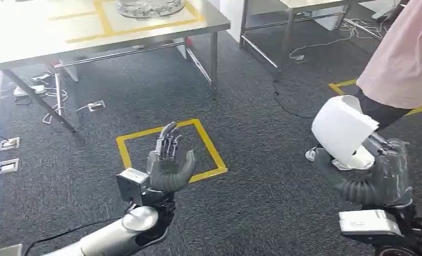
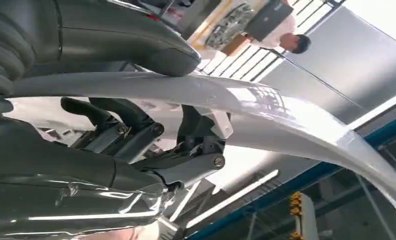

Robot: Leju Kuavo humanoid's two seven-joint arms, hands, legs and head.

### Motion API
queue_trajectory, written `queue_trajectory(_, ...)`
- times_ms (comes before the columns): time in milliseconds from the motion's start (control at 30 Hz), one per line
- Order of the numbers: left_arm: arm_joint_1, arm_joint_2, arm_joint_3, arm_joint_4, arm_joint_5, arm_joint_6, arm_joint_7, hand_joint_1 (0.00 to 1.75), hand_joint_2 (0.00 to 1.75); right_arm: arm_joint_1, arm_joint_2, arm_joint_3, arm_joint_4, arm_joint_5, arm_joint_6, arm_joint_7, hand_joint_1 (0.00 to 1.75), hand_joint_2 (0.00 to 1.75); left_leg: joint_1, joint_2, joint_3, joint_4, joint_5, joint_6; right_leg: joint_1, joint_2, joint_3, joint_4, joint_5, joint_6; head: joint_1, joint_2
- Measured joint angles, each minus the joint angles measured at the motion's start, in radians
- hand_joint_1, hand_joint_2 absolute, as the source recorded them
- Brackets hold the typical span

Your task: Take the parts from the cabinet and place them on the table.

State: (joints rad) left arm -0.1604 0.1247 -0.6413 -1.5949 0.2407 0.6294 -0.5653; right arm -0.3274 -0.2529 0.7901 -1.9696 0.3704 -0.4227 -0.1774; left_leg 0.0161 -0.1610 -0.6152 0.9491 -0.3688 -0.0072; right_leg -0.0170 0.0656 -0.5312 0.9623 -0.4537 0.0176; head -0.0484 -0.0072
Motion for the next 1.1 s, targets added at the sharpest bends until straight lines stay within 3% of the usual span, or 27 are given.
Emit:
queue_trajectory(33, 0.001, 0.002, 0.000, 0.000, 0.000, 0.000, 0.000, 0.00, 1.75, -0.001, 0.000, 0.000, 0.000, 0.000, 0.000, 0.000, 1.75, 1.75, -0.009, -0.015, -0.001, -0.002, 0.003, -0.007, -0.008, -0.014, 0.006, -0.012, 0.006, -0.008, -0.003, 0.000)
queue_trajectory(67, 0.003, 0.003, 0.000, 0.000, 0.000, 0.000, 0.000, 0.00, 1.75, -0.003, 0.000, 0.000, 0.000, 0.000, 0.000, 0.000, 1.75, 1.75, -0.010, 0.042, -0.003, 0.013, -0.011, -0.008, -0.010, -0.032, 0.012, -0.021, 0.011, -0.013, -0.002, 0.000)
queue_trajectory(100, 0.000, 0.003, 0.000, 0.000, 0.000, 0.000, 0.000, 0.00, 1.75, -0.002, 0.000, -0.001, 0.000, 0.000, 0.000, 0.000, 1.75, 1.75, -0.014, 0.109, -0.027, 0.060, -0.042, -0.016, -0.009, -0.042, 0.015, -0.024, 0.013, -0.020, -0.015, 0.000)
queue_trajectory(133, -0.003, 0.004, 0.000, 0.000, 0.000, 0.000, 0.000, 0.00, 1.75, -0.003, 0.001, -0.001, 0.000, 0.000, 0.000, -0.001, 1.75, 1.75, -0.011, 0.138, -0.069, 0.142, -0.084, -0.021, -0.007, -0.057, 0.014, -0.024, 0.013, -0.022, -0.018, 0.000)
queue_trajectory(200, -0.002, 0.004, 0.000, 0.000, 0.000, 0.000, 0.000, 0.00, 1.75, 0.000, 0.001, 0.000, 0.002, 0.000, 0.001, 0.000, 1.75, 1.75, -0.005, 0.152, -0.157, 0.311, -0.149, -0.029, -0.005, -0.090, 0.013, -0.024, 0.010, -0.025, -0.018, 0.000)
queue_trajectory(233, -0.001, 0.004, 0.000, 0.000, 0.000, 0.000, 0.000, 0.00, 1.75, 0.000, 0.001, 0.000, 0.002, 0.000, 0.001, 0.000, 1.75, 1.75, -0.003, 0.153, -0.174, 0.340, -0.148, -0.032, -0.006, -0.104, 0.012, -0.024, 0.010, -0.025, -0.019, 0.000)
queue_trajectory(267, 0.000, 0.004, 0.000, 0.000, 0.000, 0.000, 0.000, 0.00, 1.75, 0.000, 0.001, 0.001, 0.002, 0.000, 0.002, 0.000, 1.75, 1.75, -0.001, 0.155, -0.164, 0.318, -0.127, -0.034, -0.006, -0.118, 0.013, -0.024, 0.008, -0.024, -0.020, 0.000)
queue_trajectory(300, 0.000, 0.005, 0.000, 0.000, 0.000, 0.000, 0.000, 0.00, 1.75, 0.000, 0.001, 0.001, 0.002, 0.000, 0.001, 0.000, 1.75, 1.75, 0.000, 0.158, -0.126, 0.248, -0.088, -0.034, -0.006, -0.131, 0.015, -0.024, 0.006, -0.022, -0.023, 0.000)
queue_trajectory(333, -0.001, 0.006, 0.000, 0.000, 0.000, 0.000, 0.000, 0.00, 1.75, 0.000, 0.001, 0.001, 0.002, 0.000, 0.001, 0.000, 1.75, 1.75, 0.000, 0.173, -0.067, 0.140, -0.042, -0.030, -0.006, -0.145, 0.018, -0.024, 0.003, -0.019, -0.025, 0.000)
queue_trajectory(367, -0.002, 0.006, 0.000, 0.000, 0.000, 0.000, 0.000, 0.00, 1.75, 0.000, 0.001, 0.000, 0.002, 0.000, 0.001, 0.000, 1.75, 1.75, -0.003, 0.214, -0.014, 0.051, -0.014, -0.025, -0.004, -0.154, 0.023, -0.024, 0.000, -0.014, -0.027, 0.000)
queue_trajectory(400, -0.005, 0.006, 0.000, 0.000, 0.000, 0.000, 0.000, 0.00, 1.75, 0.000, 0.001, 0.000, 0.002, 0.000, 0.001, 0.000, 1.75, 1.75, -0.014, 0.262, 0.013, -0.003, -0.016, -0.017, 0.006, -0.164, 0.025, -0.022, -0.006, -0.006, -0.033, 0.000)
queue_trajectory(433, -0.006, 0.005, 0.000, 0.000, 0.000, 0.000, 0.000, 0.00, 1.75, -0.001, 0.001, 0.000, 0.002, 0.000, 0.001, 0.000, 1.75, 1.75, -0.014, 0.239, 0.013, -0.002, -0.012, -0.004, 0.008, -0.173, 0.026, -0.022, -0.009, -0.002, -0.029, 0.000)
queue_trajectory(533, -0.002, 0.004, 0.000, 0.000, 0.000, 0.000, 0.000, 0.00, 1.75, -0.002, 0.001, 0.000, 0.002, -0.010, 0.007, 0.000, 1.75, 1.75, -0.017, 0.200, 0.011, -0.005, -0.013, 0.015, 0.006, -0.209, 0.039, -0.026, -0.016, 0.014, -0.019, 0.000)
queue_trajectory(567, 0.000, 0.001, 0.000, -0.001, -0.002, 0.000, 0.000, 0.00, 1.75, -0.003, 0.001, 0.000, 0.002, -0.012, 0.009, 0.000, 1.75, 1.75, -0.006, 0.187, 0.018, -0.011, -0.010, 0.022, -0.002, -0.181, 0.031, -0.017, -0.030, 0.021, -0.018, 0.000)
queue_trajectory(600, -0.003, 0.000, 0.000, -0.002, -0.004, 0.000, -0.002, 0.00, 1.75, -0.003, 0.001, -0.001, 0.002, -0.015, 0.010, 0.000, 1.75, 1.75, -0.006, 0.178, 0.019, -0.011, -0.010, 0.028, -0.003, -0.126, 0.017, 0.026, -0.059, 0.023, -0.012, 0.000)
queue_trajectory(633, -0.003, -0.003, 0.000, -0.002, -0.005, 0.000, 0.000, 0.00, 1.75, -0.004, 0.001, -0.002, 0.002, -0.018, 0.010, 0.000, 1.75, 1.75, -0.006, 0.168, 0.019, -0.011, -0.010, 0.035, -0.004, -0.094, -0.018, 0.104, -0.099, 0.023, -0.003, 0.000)
queue_trajectory(700, -0.002, -0.008, 0.000, -0.002, -0.006, -0.002, 0.000, 0.00, 1.75, 0.000, 0.001, -0.001, 0.003, -0.022, 0.012, 0.003, 1.75, 1.75, -0.008, 0.140, 0.019, -0.011, -0.011, 0.037, -0.002, -0.071, -0.109, 0.285, -0.167, 0.027, 0.000, 0.000)
queue_trajectory(733, -0.002, -0.008, 0.000, -0.002, -0.006, -0.002, 0.001, 0.00, 1.75, 0.002, 0.001, 0.000, 0.003, -0.023, 0.014, 0.004, 1.75, 1.75, -0.008, 0.123, 0.020, -0.011, -0.011, 0.037, -0.003, -0.070, -0.135, 0.329, -0.169, 0.028, -0.001, 0.000)
queue_trajectory(767, -0.002, -0.008, 0.000, -0.002, -0.006, -0.002, 0.004, 0.00, 1.75, 0.003, 0.001, -0.001, 0.004, -0.026, 0.014, 0.005, 1.75, 1.75, -0.008, 0.107, 0.021, -0.010, -0.011, 0.037, -0.003, -0.070, -0.136, 0.317, -0.146, 0.028, 0.000, 0.000)
queue_trajectory(800, -0.001, -0.008, 0.000, -0.002, -0.006, -0.002, 0.006, 0.00, 1.75, 0.003, 0.001, -0.001, 0.004, -0.026, 0.014, 0.005, 1.75, 1.75, -0.007, 0.091, 0.023, -0.010, -0.011, 0.037, -0.004, -0.068, -0.116, 0.262, -0.104, 0.026, 0.002, 0.000)
queue_trajectory(833, -0.002, -0.009, 0.000, -0.002, -0.006, -0.003, 0.007, 0.00, 1.75, 0.002, 0.001, -0.001, 0.003, -0.026, 0.014, 0.005, 1.75, 1.75, -0.006, 0.075, 0.025, -0.008, -0.012, 0.035, -0.005, -0.063, -0.082, 0.176, -0.052, 0.023, 0.002, 0.000)
queue_trajectory(867, -0.002, -0.010, 0.000, -0.002, -0.006, -0.002, 0.008, 0.00, 1.75, 0.002, 0.001, -0.001, 0.003, -0.026, 0.014, 0.005, 1.75, 1.75, -0.006, 0.061, 0.027, -0.005, -0.015, 0.032, -0.008, -0.036, -0.041, 0.077, 0.002, 0.021, 0.003, 0.000)
queue_trajectory(900, -0.003, -0.010, 0.000, -0.002, -0.006, -0.002, 0.011, 0.00, 1.75, 0.003, 0.000, -0.002, 0.004, -0.026, 0.014, 0.005, 1.75, 1.75, -0.006, 0.059, 0.024, -0.004, -0.017, 0.028, -0.012, -0.003, -0.022, 0.022, 0.013, 0.017, 0.006, 0.000)
queue_trajectory(933, -0.004, -0.011, 0.000, -0.002, -0.006, -0.002, 0.015, 0.00, 1.75, 0.002, 0.000, -0.001, 0.003, -0.027, 0.015, 0.005, 1.75, 1.75, -0.013, 0.041, 0.015, 0.008, -0.015, 0.023, -0.014, 0.003, -0.011, -0.007, 0.006, 0.017, 0.007, 0.000)
queue_trajectory(1033, -0.001, -0.011, 0.000, -0.002, -0.006, -0.001, 0.016, 0.00, 1.75, 0.003, 0.000, -0.001, 0.003, -0.027, 0.016, 0.005, 1.75, 1.75, -0.005, 0.023, 0.004, -0.001, -0.004, 0.003, -0.006, -0.009, -0.006, -0.003, 0.006, 0.004, 0.004, 0.000)
queue_trajectory(1067, -0.003, -0.009, 0.000, -0.002, -0.007, -0.001, 0.016, 0.00, 1.75, 0.003, 0.000, -0.002, 0.003, -0.027, 0.016, 0.005, 1.75, 1.75, -0.007, 0.032, 0.002, 0.004, -0.011, 0.000, -0.020, -0.019, 0.003, -0.014, 0.012, -0.004, 0.004, 0.000)
queue_trajectory(1100, -0.005, -0.009, 0.000, -0.003, -0.007, -0.001, 0.016, 0.00, 1.75, 0.003, 0.000, -0.003, 0.003, -0.027, 0.016, 0.005, 1.75, 1.75, -0.014, 0.092, -0.010, 0.036, -0.034, -0.005, -0.016, -0.027, 0.007, -0.018, 0.014, -0.010, 0.001, 0.000)
